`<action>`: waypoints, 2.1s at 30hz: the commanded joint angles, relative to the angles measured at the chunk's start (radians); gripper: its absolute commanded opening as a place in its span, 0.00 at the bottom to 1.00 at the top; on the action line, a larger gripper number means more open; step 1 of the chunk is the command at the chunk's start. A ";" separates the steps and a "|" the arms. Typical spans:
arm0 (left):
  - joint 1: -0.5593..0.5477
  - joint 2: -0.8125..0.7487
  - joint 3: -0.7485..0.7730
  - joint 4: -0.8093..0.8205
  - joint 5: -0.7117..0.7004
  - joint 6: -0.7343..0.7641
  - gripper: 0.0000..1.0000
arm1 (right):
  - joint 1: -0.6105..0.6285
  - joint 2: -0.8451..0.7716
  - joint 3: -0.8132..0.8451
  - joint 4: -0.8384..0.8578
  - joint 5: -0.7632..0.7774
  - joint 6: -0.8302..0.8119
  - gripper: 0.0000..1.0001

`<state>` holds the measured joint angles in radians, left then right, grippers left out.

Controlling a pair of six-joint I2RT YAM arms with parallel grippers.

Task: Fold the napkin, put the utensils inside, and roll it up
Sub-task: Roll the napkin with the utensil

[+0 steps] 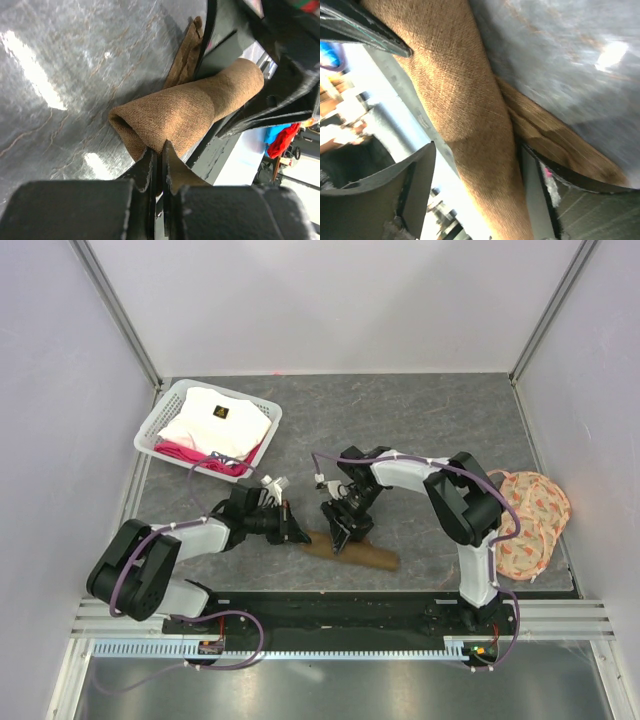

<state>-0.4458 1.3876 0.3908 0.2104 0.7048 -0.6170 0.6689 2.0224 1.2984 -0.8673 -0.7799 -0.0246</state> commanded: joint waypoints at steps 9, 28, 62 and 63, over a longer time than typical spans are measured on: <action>0.007 0.062 0.146 -0.183 -0.019 -0.024 0.02 | 0.036 -0.381 -0.105 0.192 0.382 0.023 0.87; 0.061 0.152 0.207 -0.204 0.070 -0.007 0.02 | 0.408 -0.324 -0.197 0.254 0.874 -0.018 0.87; 0.064 -0.159 -0.020 -0.030 -0.047 0.011 0.59 | 0.094 -0.117 -0.188 0.211 -0.057 -0.080 0.36; 0.065 -0.153 -0.024 -0.017 -0.044 0.008 0.59 | 0.084 -0.099 -0.185 0.211 -0.074 -0.083 0.36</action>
<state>-0.3874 1.2423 0.3965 0.0727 0.6167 -0.6132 0.7715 1.8694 1.0946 -0.6655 -0.6838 -0.0689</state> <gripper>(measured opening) 0.592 0.365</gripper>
